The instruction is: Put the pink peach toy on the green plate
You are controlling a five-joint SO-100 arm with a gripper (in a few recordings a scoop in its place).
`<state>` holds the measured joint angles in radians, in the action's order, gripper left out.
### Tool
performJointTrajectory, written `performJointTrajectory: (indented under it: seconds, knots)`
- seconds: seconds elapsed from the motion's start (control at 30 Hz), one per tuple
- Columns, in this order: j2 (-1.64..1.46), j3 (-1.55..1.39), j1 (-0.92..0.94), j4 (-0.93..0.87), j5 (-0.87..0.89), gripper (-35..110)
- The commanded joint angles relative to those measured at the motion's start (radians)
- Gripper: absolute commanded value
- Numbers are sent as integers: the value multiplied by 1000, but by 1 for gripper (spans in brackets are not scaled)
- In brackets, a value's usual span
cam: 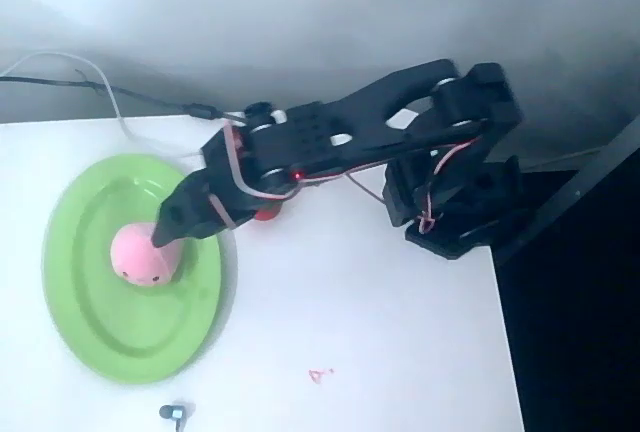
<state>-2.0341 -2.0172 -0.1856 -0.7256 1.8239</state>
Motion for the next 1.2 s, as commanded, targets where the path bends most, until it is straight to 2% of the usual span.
performJointTrajectory:
  seconds: [0.0,0.23,0.4,0.57,0.97,1.17]
  knots:
    - [-225,-176,-17,-2,41,56]
    - [-552,-491,8,0,77,53]
    - [-799,-716,104,2,77,54]
    - [-983,-945,215,140,78,57]
    - [-1376,-1230,270,120,140,61]
    - [-1381,-1227,245,137,175,60]
